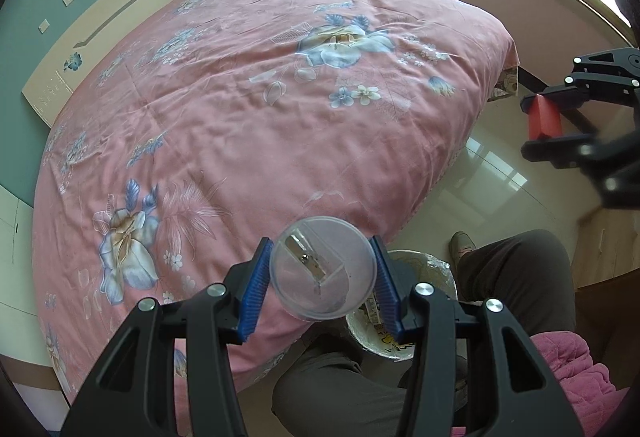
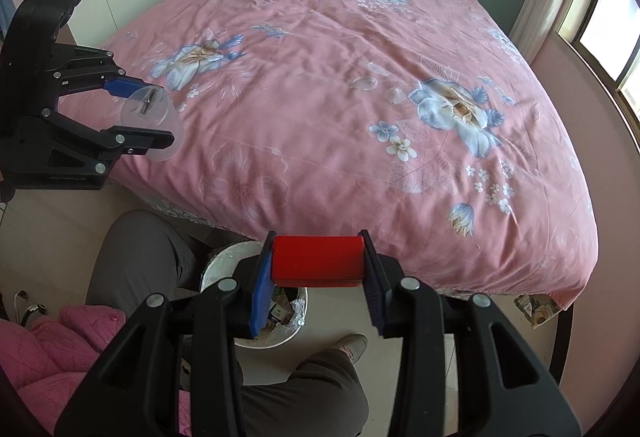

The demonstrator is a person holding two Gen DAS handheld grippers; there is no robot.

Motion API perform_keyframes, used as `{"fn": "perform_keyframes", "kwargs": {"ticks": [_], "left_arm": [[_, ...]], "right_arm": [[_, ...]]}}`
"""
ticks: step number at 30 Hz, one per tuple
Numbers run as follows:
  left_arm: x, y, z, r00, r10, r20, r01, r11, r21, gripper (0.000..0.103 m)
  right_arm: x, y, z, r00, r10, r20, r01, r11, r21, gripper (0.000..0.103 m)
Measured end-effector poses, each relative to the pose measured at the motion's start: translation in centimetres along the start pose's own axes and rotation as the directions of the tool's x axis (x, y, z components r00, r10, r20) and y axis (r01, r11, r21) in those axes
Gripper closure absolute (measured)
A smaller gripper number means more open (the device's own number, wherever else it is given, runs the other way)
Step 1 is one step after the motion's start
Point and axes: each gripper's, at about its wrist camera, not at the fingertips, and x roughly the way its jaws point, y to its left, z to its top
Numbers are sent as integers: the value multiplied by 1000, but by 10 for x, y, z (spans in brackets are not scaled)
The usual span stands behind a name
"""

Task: Collect trash
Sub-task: 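Carry the clear cup and red block with both tools over the bucket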

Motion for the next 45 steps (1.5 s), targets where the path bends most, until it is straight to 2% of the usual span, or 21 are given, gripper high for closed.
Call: {"fn": "perform_keyframes", "kwargs": {"ticks": [14,28,45], "left_arm": [[79,-18,-45,990,-64,-126,63,998,-12,53],[159,-40,-80,964,-119,-237,117,993,-24,53],[235,-56,-122,912,-197,-359,186,980,-64,53]], "right_arm": [[87,19,-42,988,97,-122,-95,995,24,63],[157,25,-77,963,157,-218,-144,987,73,63],[237,42,-128,906,250,-342,-214,967,140,63]]}}
